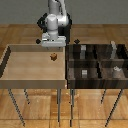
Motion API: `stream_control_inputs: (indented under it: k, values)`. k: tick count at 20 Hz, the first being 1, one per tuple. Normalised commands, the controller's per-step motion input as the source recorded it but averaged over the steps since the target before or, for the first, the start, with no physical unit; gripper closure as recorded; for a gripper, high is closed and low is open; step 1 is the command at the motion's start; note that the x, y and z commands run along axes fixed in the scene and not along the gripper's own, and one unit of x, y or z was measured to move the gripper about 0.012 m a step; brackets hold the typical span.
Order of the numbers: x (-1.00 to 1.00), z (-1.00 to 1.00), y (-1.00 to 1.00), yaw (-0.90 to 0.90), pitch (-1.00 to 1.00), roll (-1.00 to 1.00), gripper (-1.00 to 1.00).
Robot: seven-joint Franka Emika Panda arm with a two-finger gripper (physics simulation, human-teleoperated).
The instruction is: Place the loaf of bread into the appropriate compartment.
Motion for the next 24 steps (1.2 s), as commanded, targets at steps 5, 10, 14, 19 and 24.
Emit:
stream_control_inputs:
  k: [5,10,14,19,24]
  values:
    - [0.00,-1.00,0.00,0.00,0.00,0.00,-1.00]
    - [0.00,-0.60,0.00,0.00,0.00,0.00,1.00]
    - [0.00,0.00,0.00,0.00,0.00,0.00,1.00]
    - [0.00,0.00,0.00,0.00,0.00,0.00,1.00]
    - [0.00,0.00,0.00,0.00,0.00,0.00,1.00]
